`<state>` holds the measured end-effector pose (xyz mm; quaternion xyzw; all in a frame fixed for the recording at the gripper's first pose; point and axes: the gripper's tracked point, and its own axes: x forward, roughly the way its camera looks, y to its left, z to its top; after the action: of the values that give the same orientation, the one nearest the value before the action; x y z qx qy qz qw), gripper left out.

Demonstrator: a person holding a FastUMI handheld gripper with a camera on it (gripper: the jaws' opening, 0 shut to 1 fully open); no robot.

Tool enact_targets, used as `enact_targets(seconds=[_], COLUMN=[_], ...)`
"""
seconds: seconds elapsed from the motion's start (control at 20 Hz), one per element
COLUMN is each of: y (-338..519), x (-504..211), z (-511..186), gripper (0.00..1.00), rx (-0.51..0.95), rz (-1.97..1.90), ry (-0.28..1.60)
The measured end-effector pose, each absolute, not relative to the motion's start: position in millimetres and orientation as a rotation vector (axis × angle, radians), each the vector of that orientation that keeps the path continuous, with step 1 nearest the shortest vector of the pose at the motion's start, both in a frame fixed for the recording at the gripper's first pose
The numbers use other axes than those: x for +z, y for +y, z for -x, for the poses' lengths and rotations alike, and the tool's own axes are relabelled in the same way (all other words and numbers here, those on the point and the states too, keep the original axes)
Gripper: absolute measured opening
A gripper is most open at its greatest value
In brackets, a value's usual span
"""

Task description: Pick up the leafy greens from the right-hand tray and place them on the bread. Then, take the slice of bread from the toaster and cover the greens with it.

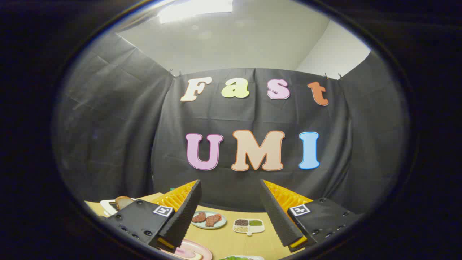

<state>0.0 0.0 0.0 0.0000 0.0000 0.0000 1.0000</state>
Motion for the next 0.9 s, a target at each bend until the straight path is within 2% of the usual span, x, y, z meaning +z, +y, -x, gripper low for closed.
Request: enact_targets(seconds=[0.9], y=[-28.8], x=[0.7], z=[-3.1], gripper=[1.0], rx=[-0.019], rz=[-0.006], ry=[-0.008])
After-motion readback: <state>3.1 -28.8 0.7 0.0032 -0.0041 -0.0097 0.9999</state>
